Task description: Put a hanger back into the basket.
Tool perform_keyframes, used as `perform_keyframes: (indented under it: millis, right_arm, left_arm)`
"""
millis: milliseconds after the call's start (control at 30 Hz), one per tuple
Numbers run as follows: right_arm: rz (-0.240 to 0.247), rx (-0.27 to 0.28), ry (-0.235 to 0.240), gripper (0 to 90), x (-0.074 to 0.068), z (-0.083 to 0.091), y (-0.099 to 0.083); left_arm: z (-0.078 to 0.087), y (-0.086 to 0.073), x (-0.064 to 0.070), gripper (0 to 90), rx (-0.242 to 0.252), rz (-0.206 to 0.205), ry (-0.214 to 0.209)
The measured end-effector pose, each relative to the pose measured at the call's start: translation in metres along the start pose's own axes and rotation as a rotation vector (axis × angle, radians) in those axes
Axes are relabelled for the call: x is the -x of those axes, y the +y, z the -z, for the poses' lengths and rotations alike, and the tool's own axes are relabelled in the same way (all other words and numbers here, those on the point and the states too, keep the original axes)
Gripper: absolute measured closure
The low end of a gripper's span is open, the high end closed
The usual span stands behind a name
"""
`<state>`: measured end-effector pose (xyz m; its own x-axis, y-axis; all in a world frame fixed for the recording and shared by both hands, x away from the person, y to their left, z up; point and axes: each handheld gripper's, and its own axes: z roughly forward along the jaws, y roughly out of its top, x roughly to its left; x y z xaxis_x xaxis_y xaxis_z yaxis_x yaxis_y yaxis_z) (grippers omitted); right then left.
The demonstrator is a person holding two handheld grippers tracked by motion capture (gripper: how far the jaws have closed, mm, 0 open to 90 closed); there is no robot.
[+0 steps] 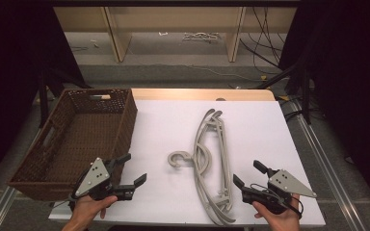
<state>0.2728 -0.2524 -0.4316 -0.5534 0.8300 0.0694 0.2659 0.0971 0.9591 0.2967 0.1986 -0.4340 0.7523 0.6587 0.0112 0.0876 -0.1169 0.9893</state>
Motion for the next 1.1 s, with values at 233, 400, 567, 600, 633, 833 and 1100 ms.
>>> perform_keyframes:
  millis: [233,400,567,600,633,833,1100]
  right_arm:
    - [-0.003,0.007,0.007,16.8,0.0,-0.001,-0.001]
    - [0.0,0.014,0.003,16.8,0.0,-0.003,-0.001]
    - [0.006,-0.018,-0.006,16.9,-0.001,-0.001,0.0]
    - [0.036,0.02,0.008,16.9,0.001,-0.004,-0.001]
    - [0.036,0.012,0.007,16.9,0.001,-0.004,-0.001]
    - [0.05,-0.031,-0.005,18.4,-0.002,-0.009,0.002]
    - [0.085,-0.179,0.036,22.0,-0.018,-0.028,0.016]
  left_arm:
    - [-0.001,0.0,0.002,15.7,-0.003,0.006,-0.002]
    - [-0.002,0.0,0.003,15.7,0.003,-0.001,-0.014]
    - [-0.002,0.0,0.005,15.7,-0.009,0.001,-0.015]
    - [-0.002,0.0,0.006,15.7,-0.009,0.001,-0.015]
    - [-0.002,0.0,0.006,15.7,-0.009,0.002,-0.017]
    - [-0.003,0.0,0.007,15.7,-0.015,-0.004,-0.019]
    - [-0.004,0.0,0.009,15.7,-0.027,-0.027,-0.019]
